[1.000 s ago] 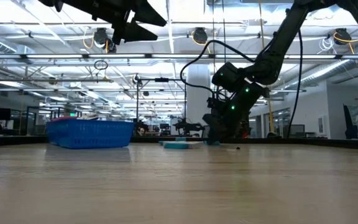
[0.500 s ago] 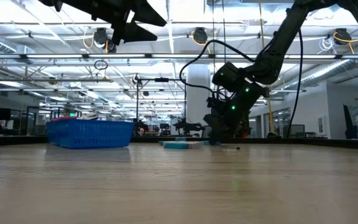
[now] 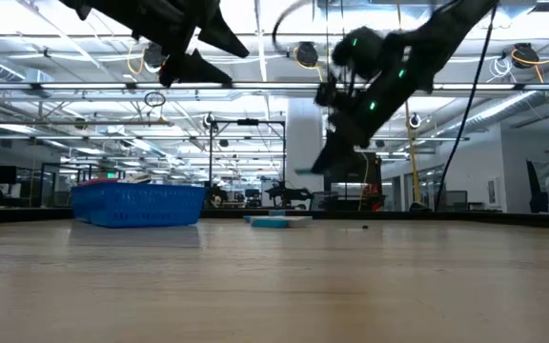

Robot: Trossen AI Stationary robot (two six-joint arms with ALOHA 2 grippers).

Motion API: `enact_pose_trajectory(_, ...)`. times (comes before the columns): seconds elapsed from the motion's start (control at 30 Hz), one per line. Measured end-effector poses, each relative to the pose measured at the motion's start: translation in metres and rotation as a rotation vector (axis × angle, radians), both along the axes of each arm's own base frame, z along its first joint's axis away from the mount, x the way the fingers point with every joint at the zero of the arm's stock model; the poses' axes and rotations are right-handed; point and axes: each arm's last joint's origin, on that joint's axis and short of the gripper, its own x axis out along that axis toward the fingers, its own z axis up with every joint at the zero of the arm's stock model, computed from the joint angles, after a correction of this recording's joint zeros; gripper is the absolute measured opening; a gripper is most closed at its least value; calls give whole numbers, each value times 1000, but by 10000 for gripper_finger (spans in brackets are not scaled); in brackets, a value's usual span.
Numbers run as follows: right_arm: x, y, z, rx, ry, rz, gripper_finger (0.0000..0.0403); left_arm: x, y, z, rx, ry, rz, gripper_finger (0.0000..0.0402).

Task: Pick & Place School Supplies
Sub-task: Put the blue eraser into the bottom blue bin

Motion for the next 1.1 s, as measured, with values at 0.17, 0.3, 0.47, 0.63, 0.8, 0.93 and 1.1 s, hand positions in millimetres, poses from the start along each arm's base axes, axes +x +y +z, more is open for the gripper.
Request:
enact_pose_trajectory(0.17,3,51,21,-141,-59,67,59,5,1,-10,-160,-17,63,294)
enact_pose_trajectory(0.3,9,85,30,-281,-111,109,59,20,1,-28,-213,7,66,294)
enact_pose_trajectory(0.47,11,105,37,-374,-161,122,59,42,-1,-43,-253,-59,-33,294)
enact_pose_trajectory(0.63,12,109,41,-388,-200,110,59,55,-1,-51,-255,-114,-57,294)
enact_pose_trajectory(0.8,13,108,41,-388,-203,107,59,62,0,-57,-261,-143,-69,294)
enact_pose_trajectory(0.93,13,108,41,-388,-206,107,59,63,6,-60,-288,-157,-50,294)
enact_pose_trajectory(1.1,13,108,41,-389,-201,110,59,63,11,-59,-305,-168,-65,282)
